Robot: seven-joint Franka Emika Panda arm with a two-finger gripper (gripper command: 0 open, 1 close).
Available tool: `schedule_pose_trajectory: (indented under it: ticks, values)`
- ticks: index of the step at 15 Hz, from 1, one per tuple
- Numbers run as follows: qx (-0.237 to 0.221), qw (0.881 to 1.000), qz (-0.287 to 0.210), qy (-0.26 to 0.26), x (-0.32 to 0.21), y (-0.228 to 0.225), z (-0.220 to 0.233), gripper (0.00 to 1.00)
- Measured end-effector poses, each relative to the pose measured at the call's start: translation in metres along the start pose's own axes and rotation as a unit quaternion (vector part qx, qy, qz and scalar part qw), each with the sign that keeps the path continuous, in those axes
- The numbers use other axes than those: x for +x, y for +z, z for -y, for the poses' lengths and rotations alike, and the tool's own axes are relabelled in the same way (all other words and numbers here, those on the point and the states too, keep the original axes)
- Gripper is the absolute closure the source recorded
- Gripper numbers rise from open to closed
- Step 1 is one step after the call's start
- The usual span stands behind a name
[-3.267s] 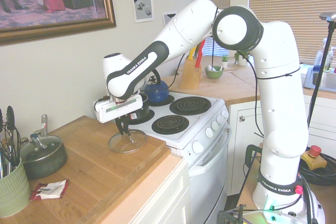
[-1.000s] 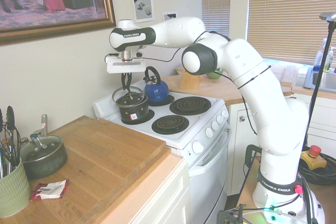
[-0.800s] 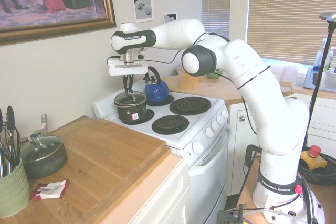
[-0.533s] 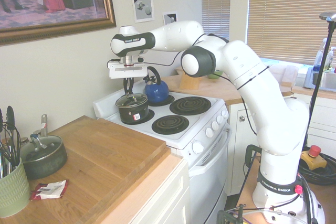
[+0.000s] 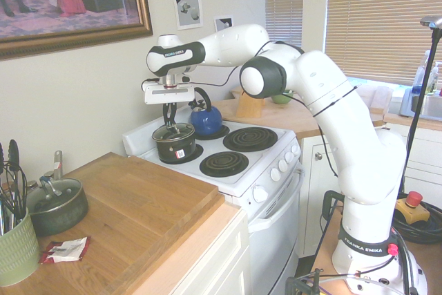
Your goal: Cover the lid of the pot
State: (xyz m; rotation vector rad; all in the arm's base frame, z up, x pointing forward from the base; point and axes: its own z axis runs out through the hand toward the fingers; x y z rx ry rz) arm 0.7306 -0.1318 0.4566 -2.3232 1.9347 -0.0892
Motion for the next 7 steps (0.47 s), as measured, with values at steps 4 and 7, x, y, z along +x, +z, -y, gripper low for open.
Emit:
schedule_pose_trajectory:
  ticks: [4,7]
  values:
    - [-0.006,1.000,-0.008,-0.014,-0.021,-0.020,-0.016,0.00]
    - [0.007,0.999,-0.016,-0.029,-0.046,-0.058,-0.031,0.00]
